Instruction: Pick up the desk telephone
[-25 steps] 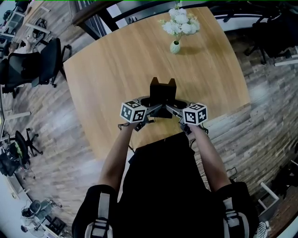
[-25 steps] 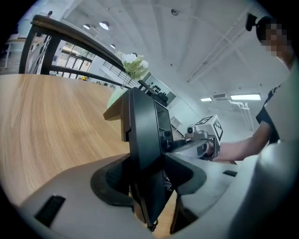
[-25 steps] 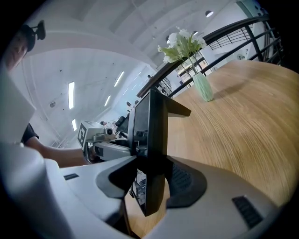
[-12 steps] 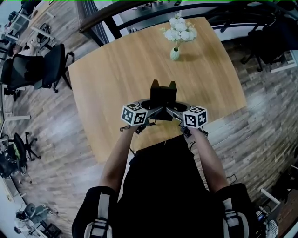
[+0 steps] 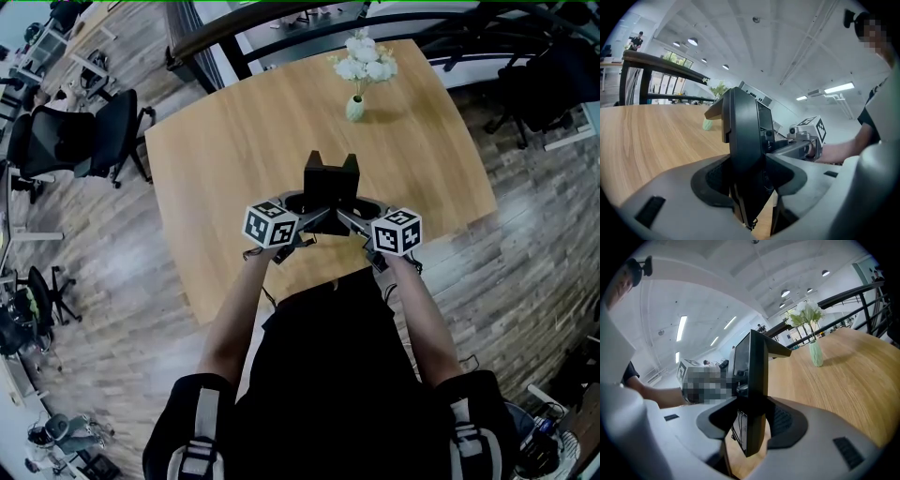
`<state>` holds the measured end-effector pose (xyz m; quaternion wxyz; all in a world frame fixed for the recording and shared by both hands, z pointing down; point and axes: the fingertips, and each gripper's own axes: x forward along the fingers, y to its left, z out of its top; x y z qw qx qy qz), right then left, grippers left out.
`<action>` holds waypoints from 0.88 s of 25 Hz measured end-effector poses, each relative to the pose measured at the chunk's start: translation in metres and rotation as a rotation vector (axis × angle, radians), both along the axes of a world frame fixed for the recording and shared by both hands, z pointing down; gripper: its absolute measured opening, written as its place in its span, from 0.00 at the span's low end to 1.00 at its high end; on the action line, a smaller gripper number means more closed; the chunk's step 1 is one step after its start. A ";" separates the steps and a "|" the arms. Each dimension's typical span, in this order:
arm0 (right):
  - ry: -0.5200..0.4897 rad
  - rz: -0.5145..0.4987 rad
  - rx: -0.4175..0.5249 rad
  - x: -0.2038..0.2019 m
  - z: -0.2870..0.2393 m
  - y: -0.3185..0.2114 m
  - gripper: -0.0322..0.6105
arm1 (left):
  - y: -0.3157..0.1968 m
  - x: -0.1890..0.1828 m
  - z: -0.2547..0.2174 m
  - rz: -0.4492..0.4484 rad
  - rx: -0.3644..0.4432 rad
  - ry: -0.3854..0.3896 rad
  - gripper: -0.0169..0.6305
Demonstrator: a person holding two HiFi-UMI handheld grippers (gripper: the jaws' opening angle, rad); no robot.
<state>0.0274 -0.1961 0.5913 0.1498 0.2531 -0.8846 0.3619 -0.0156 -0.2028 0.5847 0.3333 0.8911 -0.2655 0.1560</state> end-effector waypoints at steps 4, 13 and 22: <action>0.000 0.000 0.028 0.001 -0.011 0.002 0.36 | 0.002 0.001 -0.011 -0.005 0.029 0.004 0.38; -0.010 -0.006 0.067 -0.002 -0.036 0.008 0.36 | 0.008 -0.002 -0.037 -0.004 0.090 0.000 0.38; -0.017 0.000 0.108 -0.002 -0.059 0.010 0.36 | 0.011 -0.001 -0.060 -0.001 0.135 0.003 0.38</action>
